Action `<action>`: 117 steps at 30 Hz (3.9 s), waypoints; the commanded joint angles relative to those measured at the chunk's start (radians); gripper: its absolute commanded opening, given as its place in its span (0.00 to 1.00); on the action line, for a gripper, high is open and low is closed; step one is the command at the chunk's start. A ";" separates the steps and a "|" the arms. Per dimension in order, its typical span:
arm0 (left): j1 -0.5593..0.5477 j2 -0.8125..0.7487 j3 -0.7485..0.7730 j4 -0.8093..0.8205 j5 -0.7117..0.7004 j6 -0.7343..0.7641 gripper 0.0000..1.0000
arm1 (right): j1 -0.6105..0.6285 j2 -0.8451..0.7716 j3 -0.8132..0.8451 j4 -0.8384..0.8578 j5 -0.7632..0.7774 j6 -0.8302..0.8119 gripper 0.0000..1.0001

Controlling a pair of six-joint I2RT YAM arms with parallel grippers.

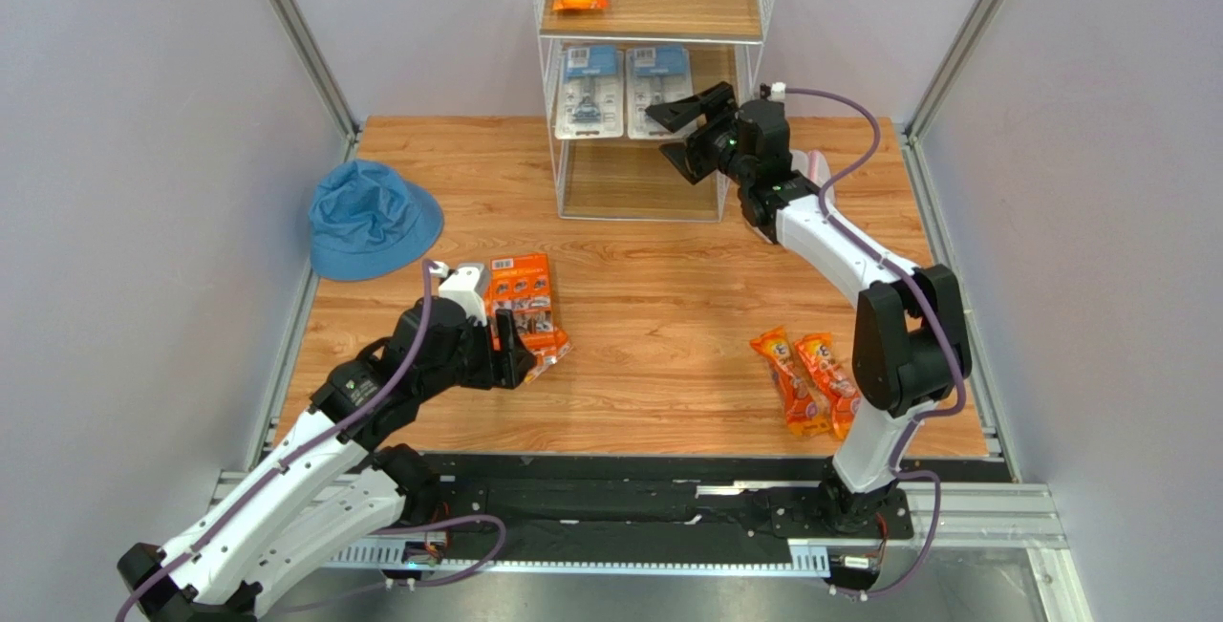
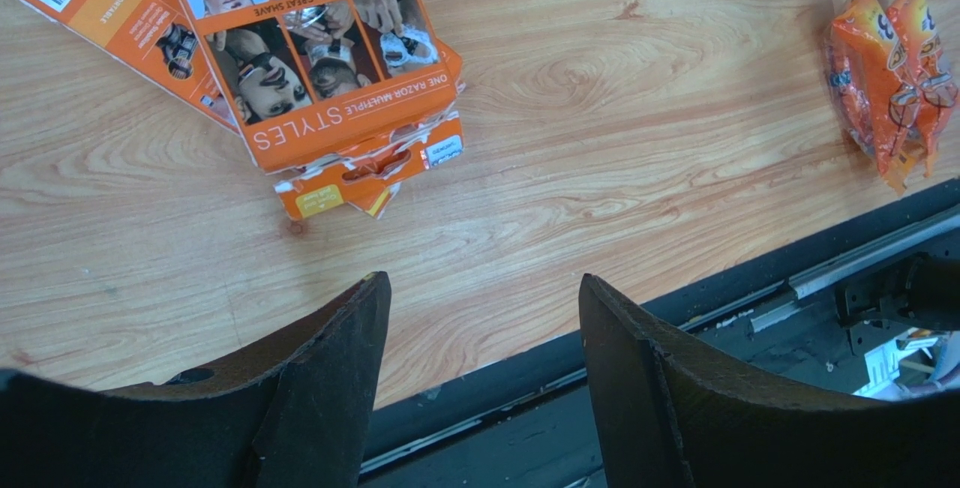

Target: Place and organize the shaving razors onto the shelf

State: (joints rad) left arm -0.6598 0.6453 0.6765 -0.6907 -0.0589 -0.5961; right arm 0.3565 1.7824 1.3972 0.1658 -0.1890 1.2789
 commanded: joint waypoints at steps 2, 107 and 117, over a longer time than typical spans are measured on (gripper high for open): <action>0.000 -0.007 -0.003 0.037 0.019 0.015 0.71 | 0.006 -0.086 -0.033 -0.041 0.002 -0.065 0.80; 0.526 0.668 0.190 0.180 0.337 0.065 0.70 | 0.329 0.555 -0.211 0.880 -0.337 0.105 0.01; 0.529 0.570 0.198 0.181 0.402 0.079 0.70 | 0.288 0.387 -0.306 0.825 -0.356 0.027 0.00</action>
State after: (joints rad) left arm -0.1402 1.2732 0.8402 -0.5224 0.2840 -0.5423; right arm 0.6582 2.2868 1.1141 0.9413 -0.5331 1.3453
